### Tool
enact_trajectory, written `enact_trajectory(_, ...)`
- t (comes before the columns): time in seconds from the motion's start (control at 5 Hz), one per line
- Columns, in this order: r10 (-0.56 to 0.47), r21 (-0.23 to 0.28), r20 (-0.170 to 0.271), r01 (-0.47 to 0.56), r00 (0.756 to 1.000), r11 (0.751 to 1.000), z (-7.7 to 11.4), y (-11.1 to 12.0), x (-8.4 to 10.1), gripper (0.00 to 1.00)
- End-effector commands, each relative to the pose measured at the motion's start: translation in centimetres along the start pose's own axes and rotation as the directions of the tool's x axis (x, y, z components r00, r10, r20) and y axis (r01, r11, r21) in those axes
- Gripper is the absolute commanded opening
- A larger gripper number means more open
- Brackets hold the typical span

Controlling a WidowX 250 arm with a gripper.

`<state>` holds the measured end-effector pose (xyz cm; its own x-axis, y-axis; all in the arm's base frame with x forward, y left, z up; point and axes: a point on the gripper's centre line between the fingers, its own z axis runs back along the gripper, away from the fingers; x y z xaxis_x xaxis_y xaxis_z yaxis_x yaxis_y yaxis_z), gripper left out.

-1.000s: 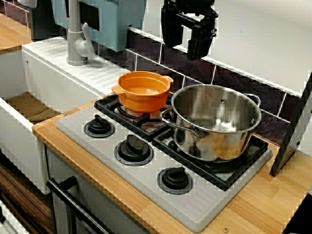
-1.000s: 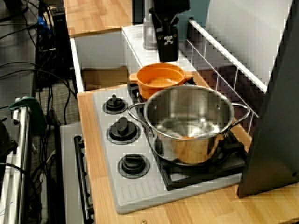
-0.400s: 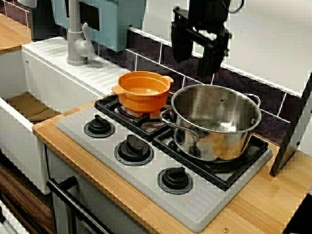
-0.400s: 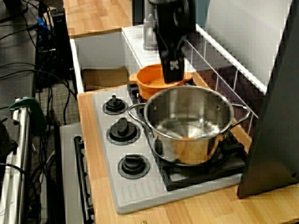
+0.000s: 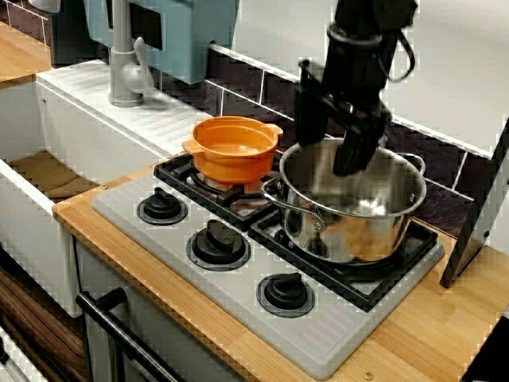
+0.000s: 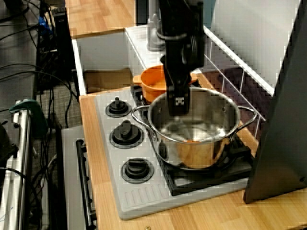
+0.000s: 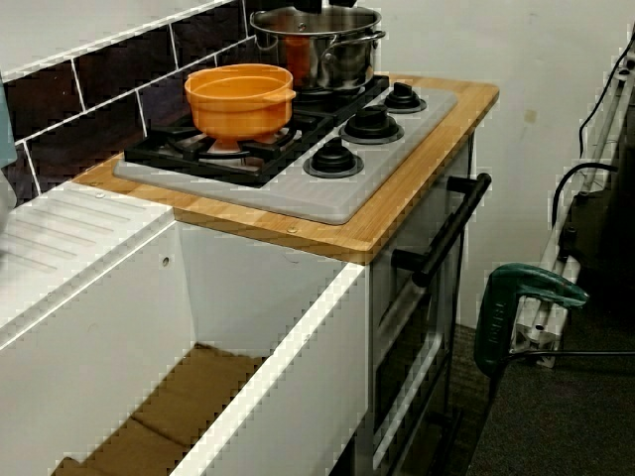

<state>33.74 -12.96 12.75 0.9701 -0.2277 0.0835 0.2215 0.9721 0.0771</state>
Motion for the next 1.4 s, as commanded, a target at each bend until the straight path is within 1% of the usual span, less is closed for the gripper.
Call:
enact_trajectory(0.0,0.006,-0.024,0.062,-0.004,0.998,1.000,0.5,0.2,0.5,1.00)
enact_trajectory(0.2,0.005,-0.054,0.031,-0.003,1.000,0.999,-0.1,-0.1,0.2,1.00)
enact_trajectory(0.4,-0.019,-0.152,0.002,0.020,1.000,0.988,0.1,-0.9,-0.1,1.00)
enact_trajectory(0.6,0.006,-0.239,-0.007,-0.008,1.000,0.971,0.1,-0.2,-0.2,1.00)
enact_trajectory(0.8,0.004,-0.235,-0.003,-0.004,1.000,0.972,-0.7,-0.2,-0.3,1.00)
enact_trajectory(1.0,0.006,-0.207,0.015,-0.003,1.000,0.978,-1.4,-0.5,-0.3,1.00)
enact_trajectory(1.2,-0.006,-0.195,0.010,0.008,1.000,0.981,-1.9,-0.9,-0.2,1.00)
